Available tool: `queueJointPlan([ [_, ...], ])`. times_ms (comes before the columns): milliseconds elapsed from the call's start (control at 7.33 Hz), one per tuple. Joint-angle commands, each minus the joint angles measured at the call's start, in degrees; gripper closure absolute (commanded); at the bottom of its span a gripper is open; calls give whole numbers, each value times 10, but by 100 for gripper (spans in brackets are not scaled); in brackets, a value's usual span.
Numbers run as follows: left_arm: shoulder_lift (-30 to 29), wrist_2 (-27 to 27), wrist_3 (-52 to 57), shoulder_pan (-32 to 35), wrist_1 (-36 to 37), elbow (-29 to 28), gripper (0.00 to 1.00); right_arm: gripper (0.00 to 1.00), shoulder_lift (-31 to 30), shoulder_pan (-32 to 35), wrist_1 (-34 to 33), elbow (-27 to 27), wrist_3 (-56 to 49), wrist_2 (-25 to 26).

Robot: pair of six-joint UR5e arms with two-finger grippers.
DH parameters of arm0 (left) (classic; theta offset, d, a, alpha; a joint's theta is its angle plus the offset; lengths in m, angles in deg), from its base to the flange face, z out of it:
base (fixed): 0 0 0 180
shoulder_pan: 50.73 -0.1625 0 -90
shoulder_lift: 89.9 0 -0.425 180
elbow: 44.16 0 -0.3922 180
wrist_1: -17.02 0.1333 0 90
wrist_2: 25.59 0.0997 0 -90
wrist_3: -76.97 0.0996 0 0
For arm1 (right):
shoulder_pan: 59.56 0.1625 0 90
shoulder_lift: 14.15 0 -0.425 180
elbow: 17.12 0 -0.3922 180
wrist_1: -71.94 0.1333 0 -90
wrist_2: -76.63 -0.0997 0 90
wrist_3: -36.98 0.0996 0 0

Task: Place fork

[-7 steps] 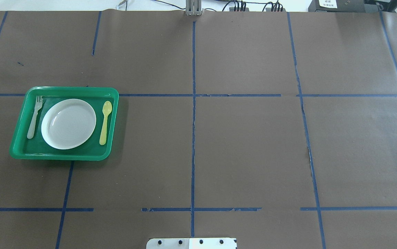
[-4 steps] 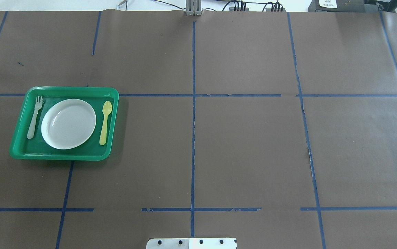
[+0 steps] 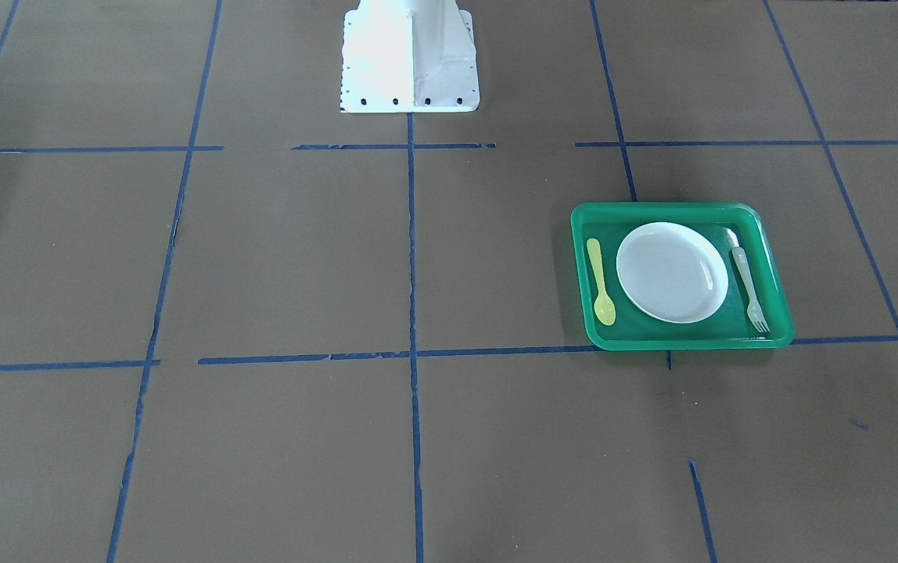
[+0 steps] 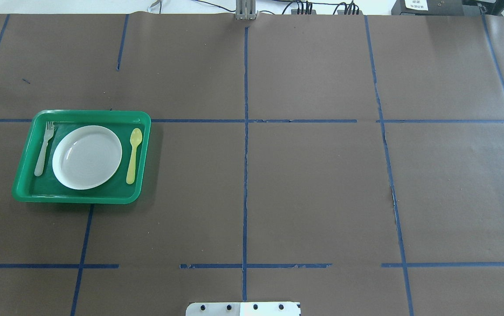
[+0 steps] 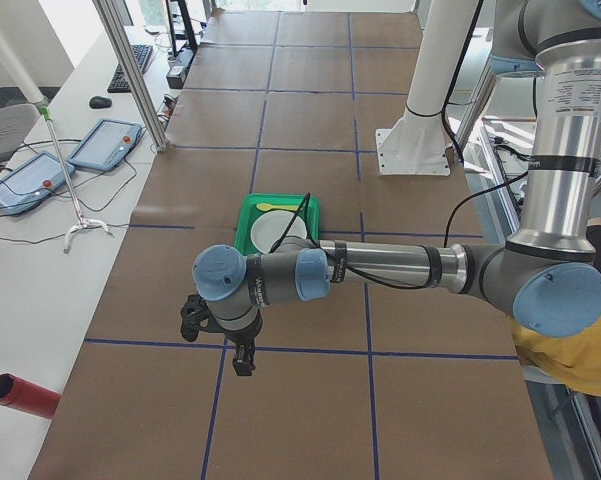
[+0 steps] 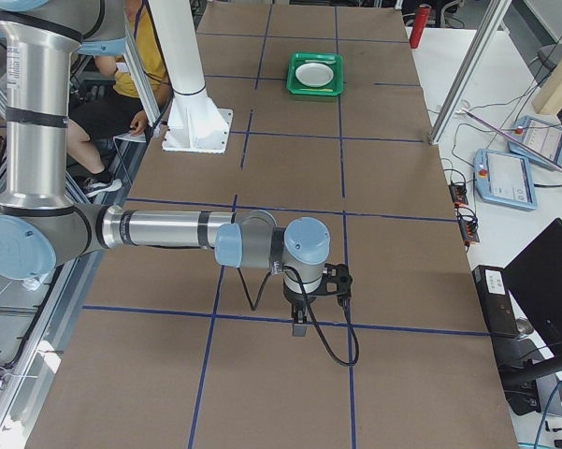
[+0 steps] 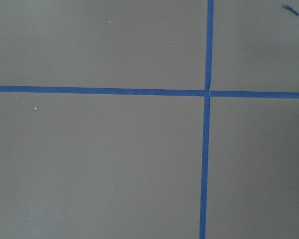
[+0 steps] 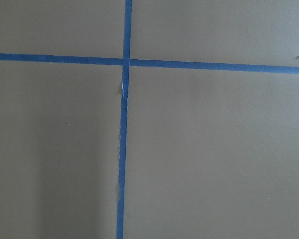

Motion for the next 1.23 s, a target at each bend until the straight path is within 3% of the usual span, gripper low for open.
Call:
queueJointPlan([
  [0, 0, 0, -1, 0, -13, -1, 0, 0, 0, 0, 0, 0, -1, 0],
  [1091, -1, 1, -35, 0, -38, -3, 0, 0, 0, 0, 0, 0, -1, 0],
])
